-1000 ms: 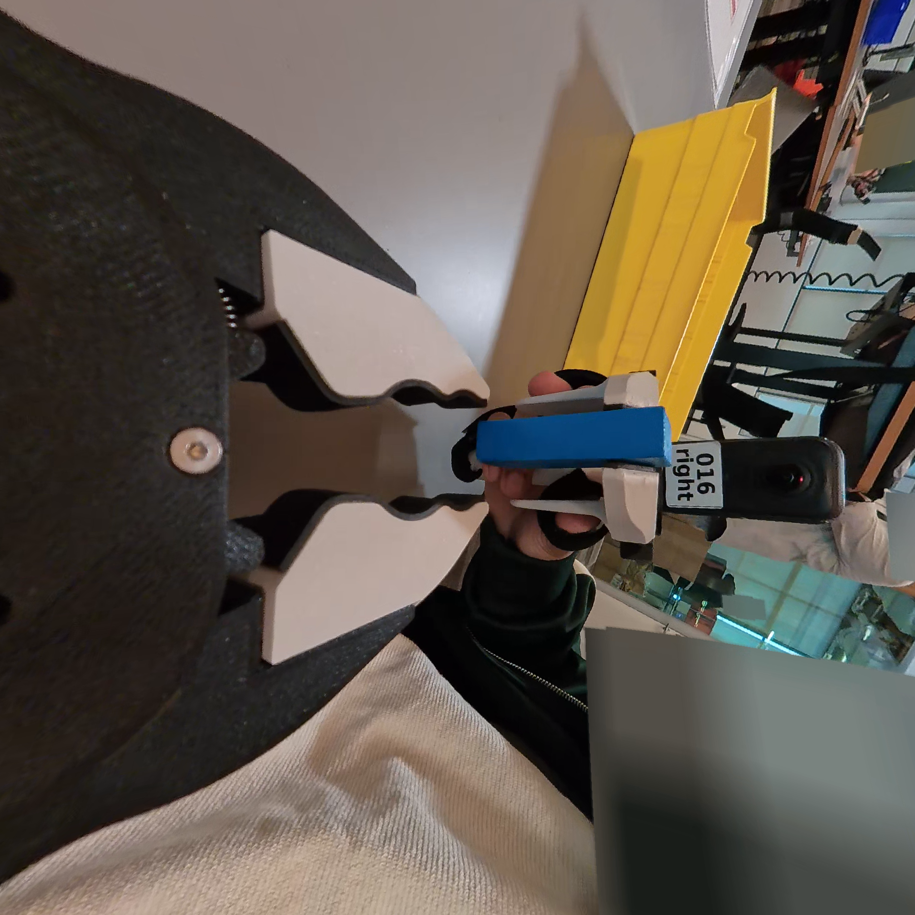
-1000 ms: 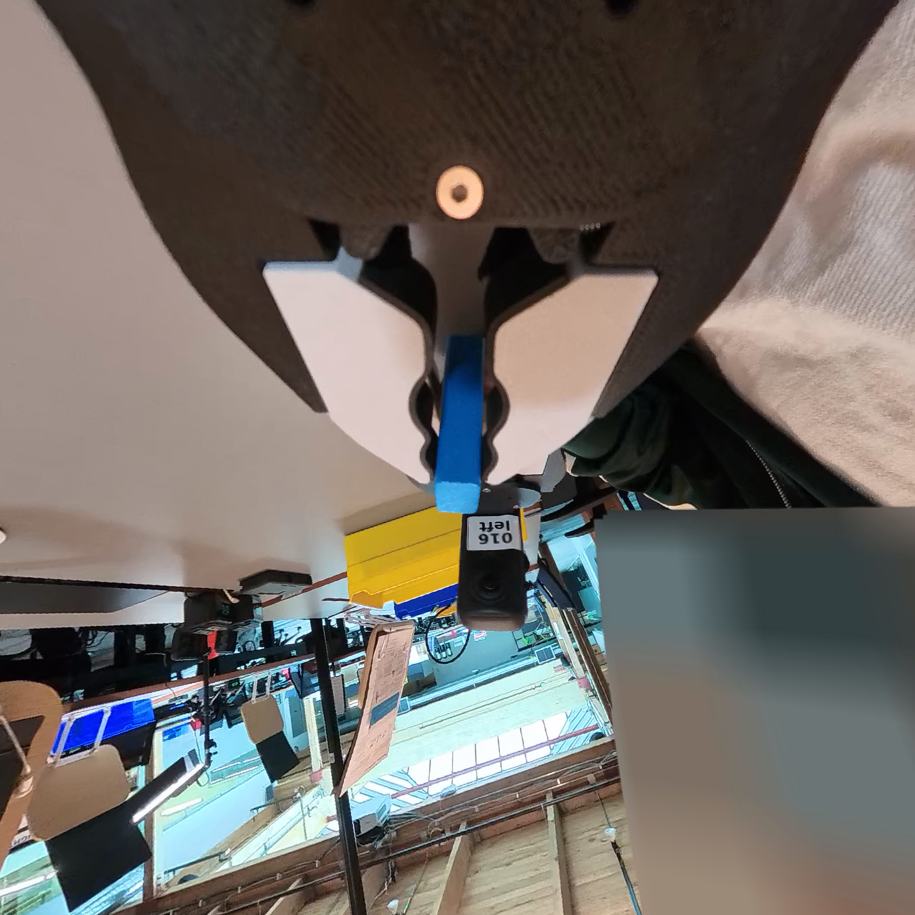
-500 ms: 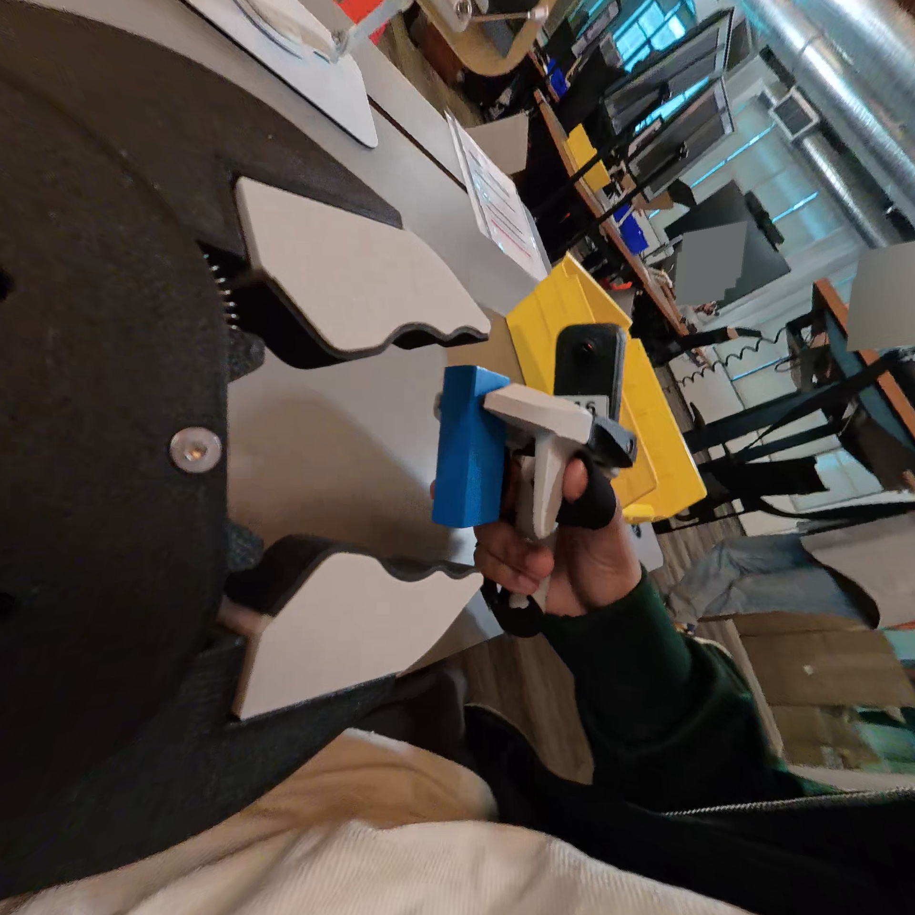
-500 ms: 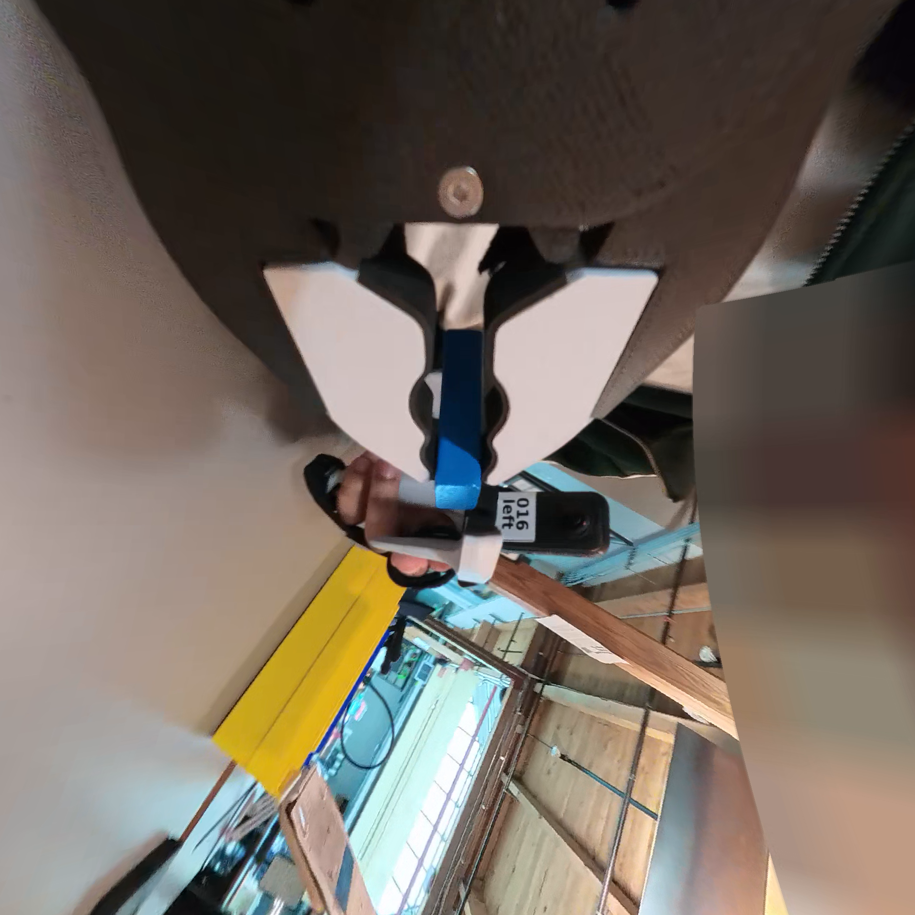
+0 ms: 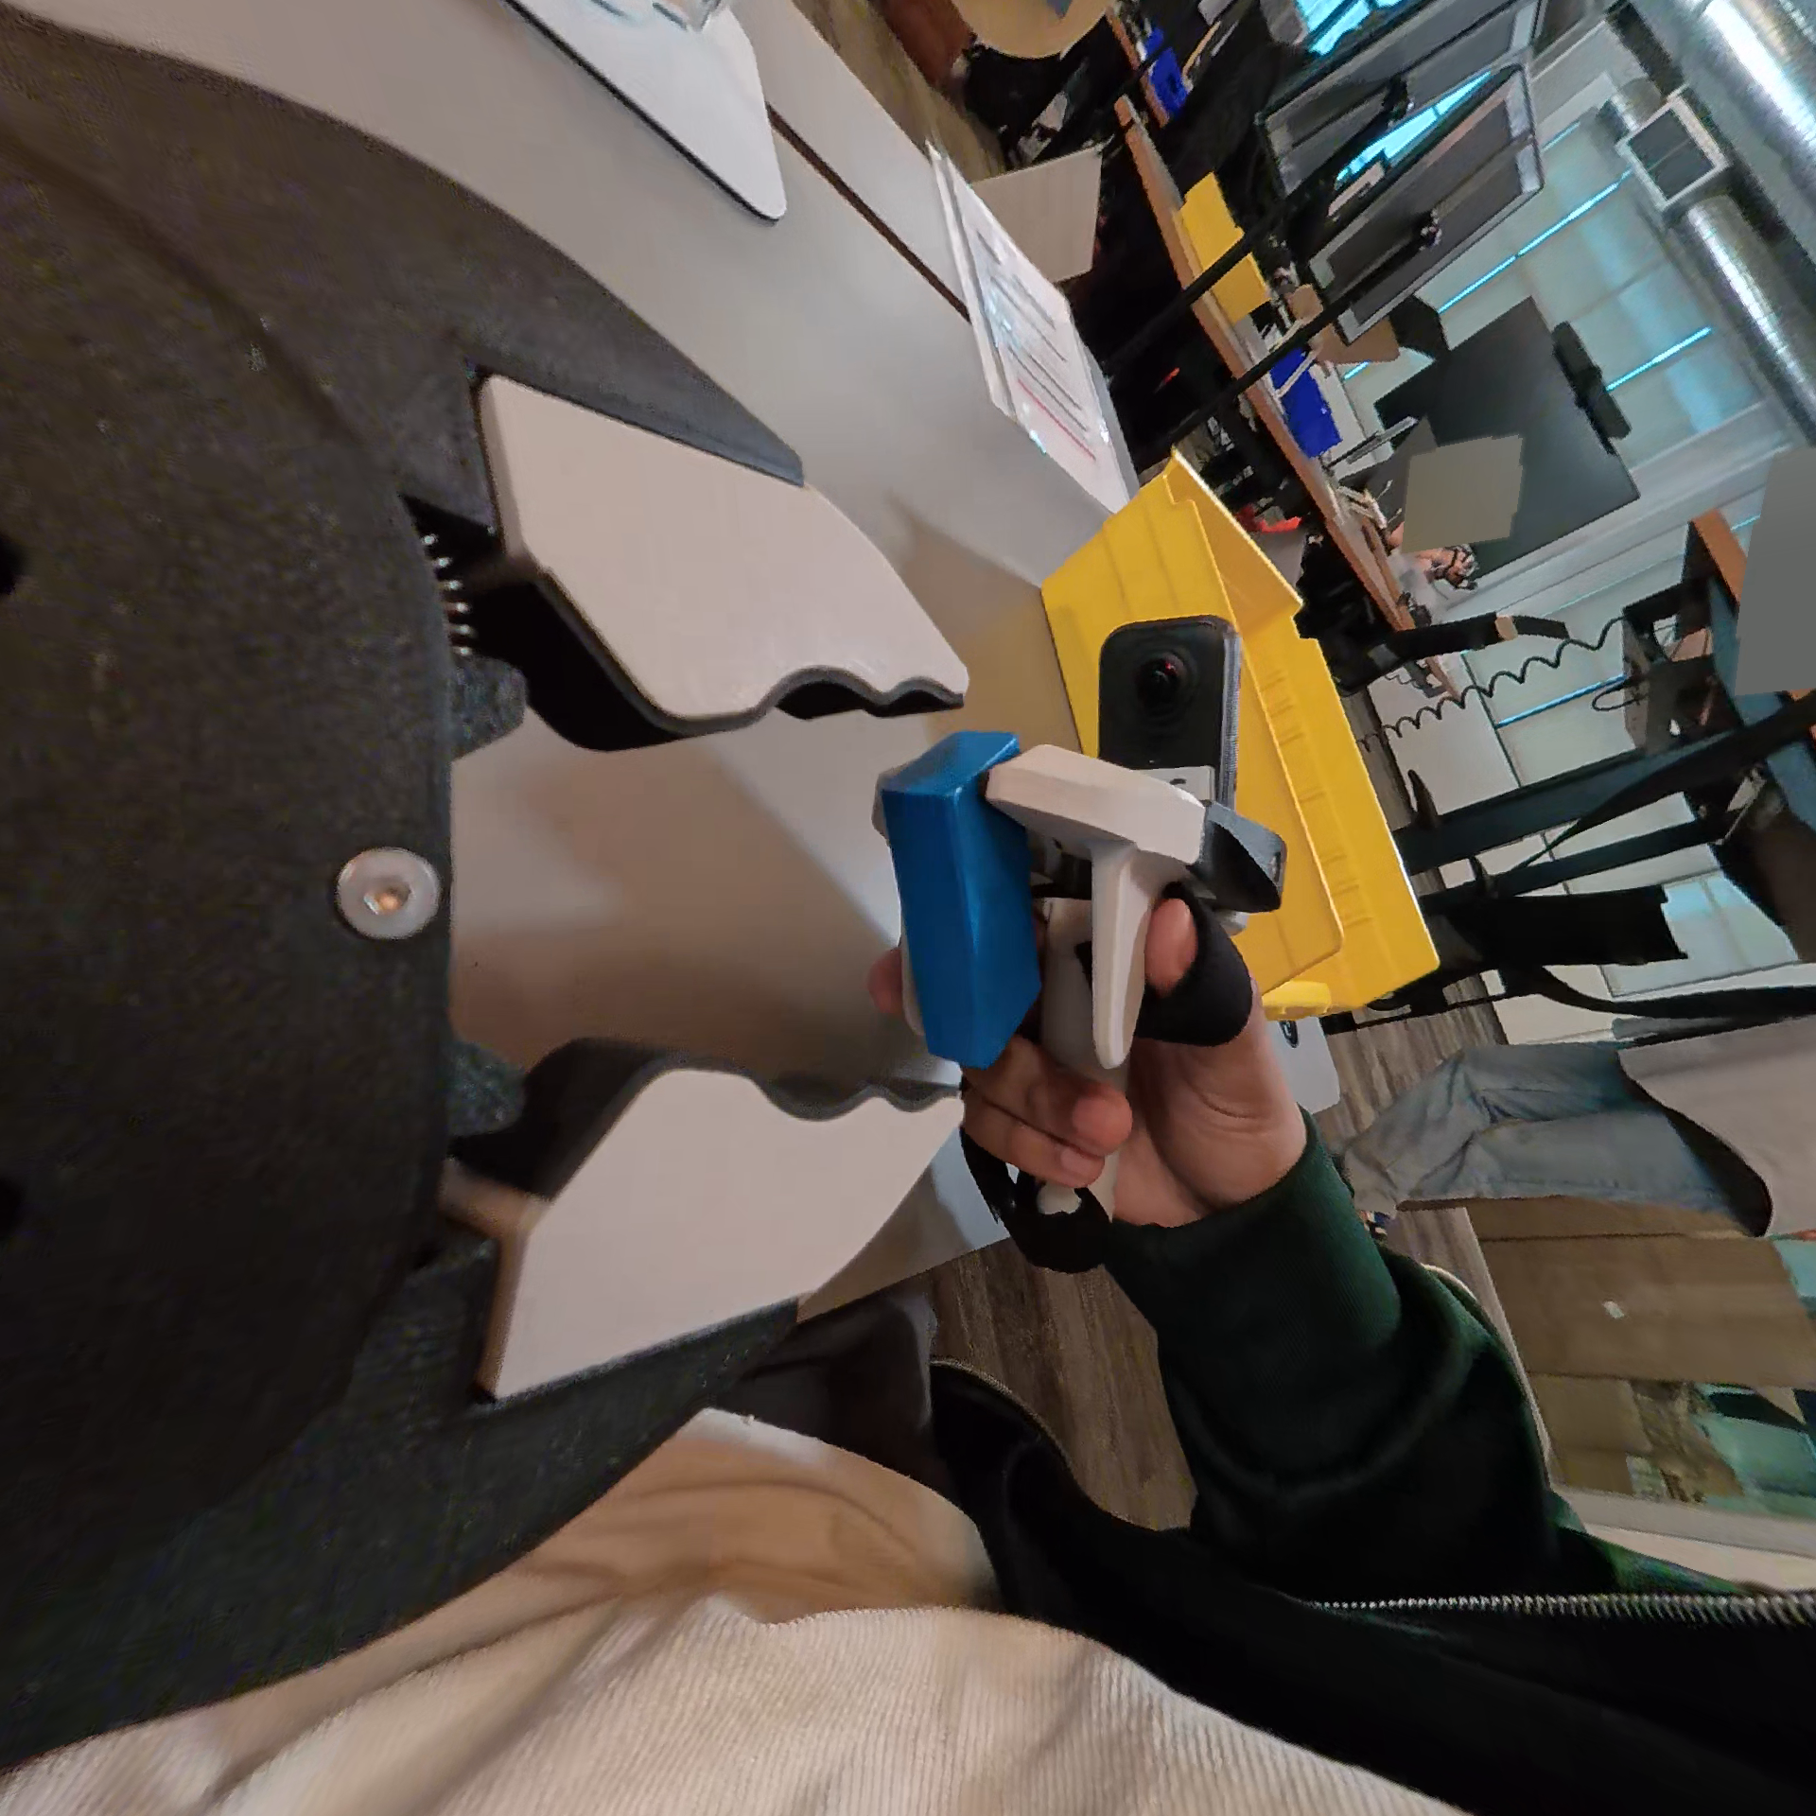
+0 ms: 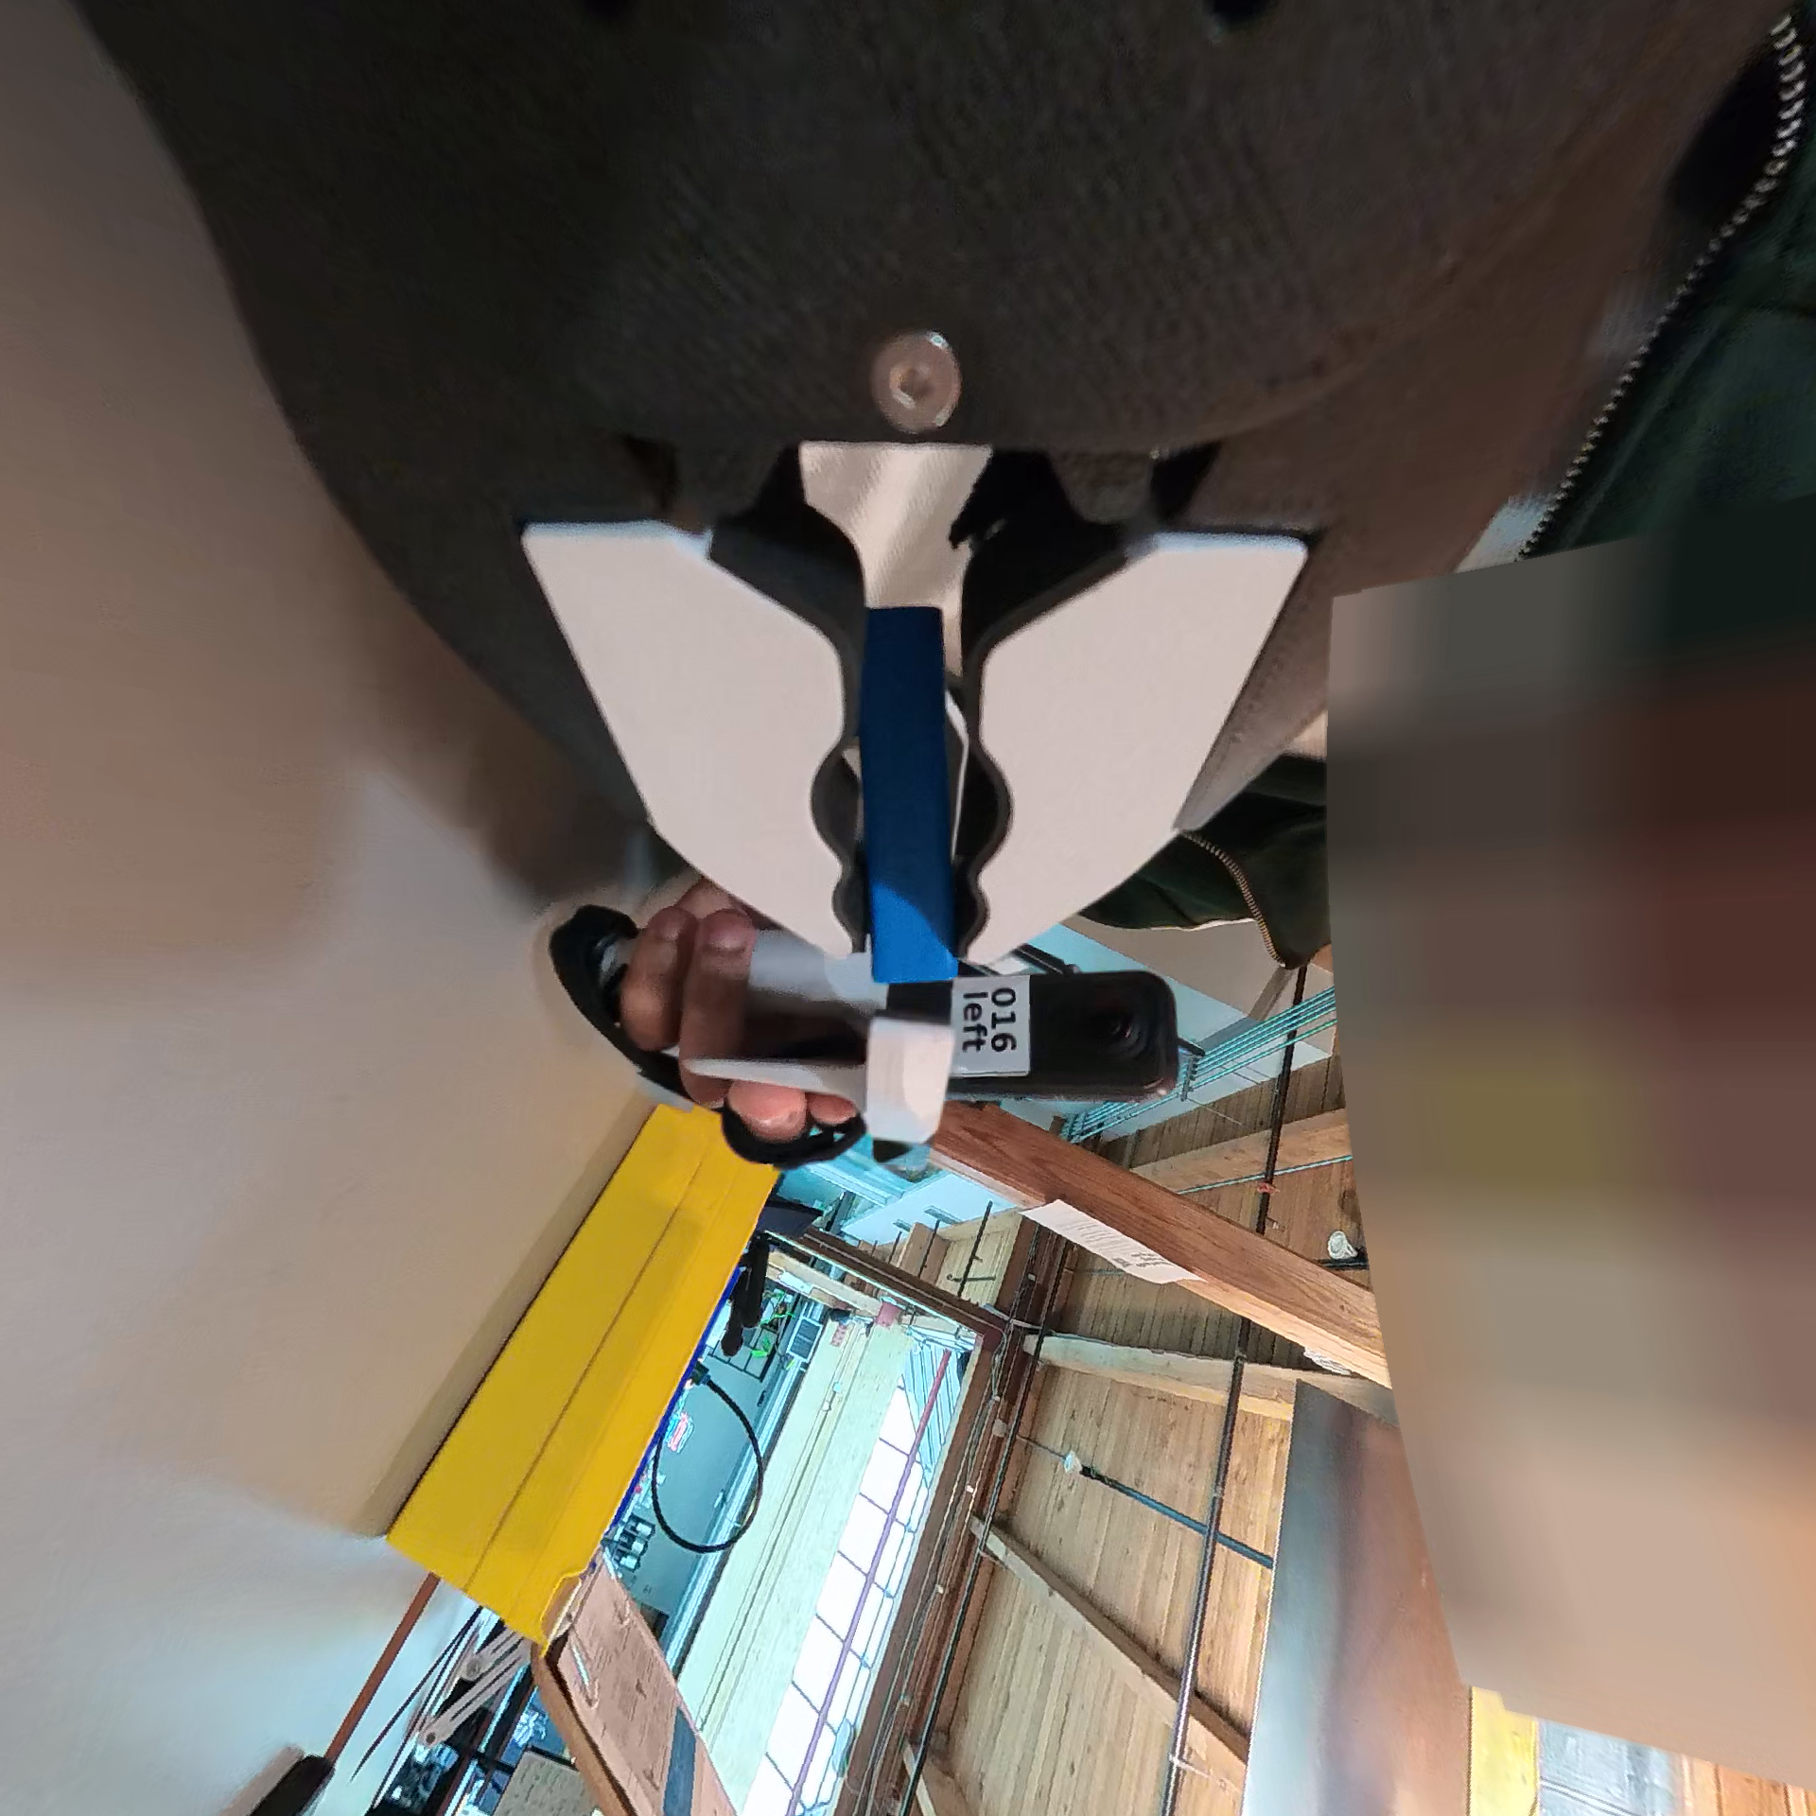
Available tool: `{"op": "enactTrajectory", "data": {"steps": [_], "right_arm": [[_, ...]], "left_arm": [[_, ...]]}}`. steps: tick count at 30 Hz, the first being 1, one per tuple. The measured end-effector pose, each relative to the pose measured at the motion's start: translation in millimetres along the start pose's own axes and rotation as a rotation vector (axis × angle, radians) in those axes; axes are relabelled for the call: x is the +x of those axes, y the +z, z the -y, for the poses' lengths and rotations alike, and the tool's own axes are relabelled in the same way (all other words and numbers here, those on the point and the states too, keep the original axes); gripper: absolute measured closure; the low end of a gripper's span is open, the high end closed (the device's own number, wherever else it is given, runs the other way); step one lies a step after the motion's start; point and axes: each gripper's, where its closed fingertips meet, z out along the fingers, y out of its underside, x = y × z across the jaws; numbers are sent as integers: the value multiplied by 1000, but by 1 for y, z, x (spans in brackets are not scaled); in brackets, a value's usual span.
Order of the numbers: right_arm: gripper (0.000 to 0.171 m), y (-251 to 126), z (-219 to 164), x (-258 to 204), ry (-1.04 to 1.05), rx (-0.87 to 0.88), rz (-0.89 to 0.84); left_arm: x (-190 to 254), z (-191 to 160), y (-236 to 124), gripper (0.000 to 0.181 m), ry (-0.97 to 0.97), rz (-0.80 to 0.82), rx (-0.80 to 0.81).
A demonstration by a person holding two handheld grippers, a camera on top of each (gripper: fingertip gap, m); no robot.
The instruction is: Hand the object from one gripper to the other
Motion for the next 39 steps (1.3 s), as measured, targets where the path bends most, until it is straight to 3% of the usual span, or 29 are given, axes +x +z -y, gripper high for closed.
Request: {"op": "enactTrajectory", "data": {"steps": [1,5,16,21,36,39], "right_arm": [[155,0,-1,0,-5,-7,-4],[155,2,-9,2,-16,-68,-19],[154,-2,-59,12,74,-406,-56],[154,-3,-71,7,125,-471,-17],[154,-4,-72,-2,161,-485,53],[134,-2,-60,-2,125,-414,52]], "left_arm": [[-1,-1,1,106,-8,2,-2],[4,1,1,105,-24,-30,13],[40,-2,-1,140,-40,-276,-12],[52,-4,-1,137,-45,-352,-29],[54,-2,-4,150,-123,-402,-28],[46,-3,-4,150,-137,-366,-35]]}}
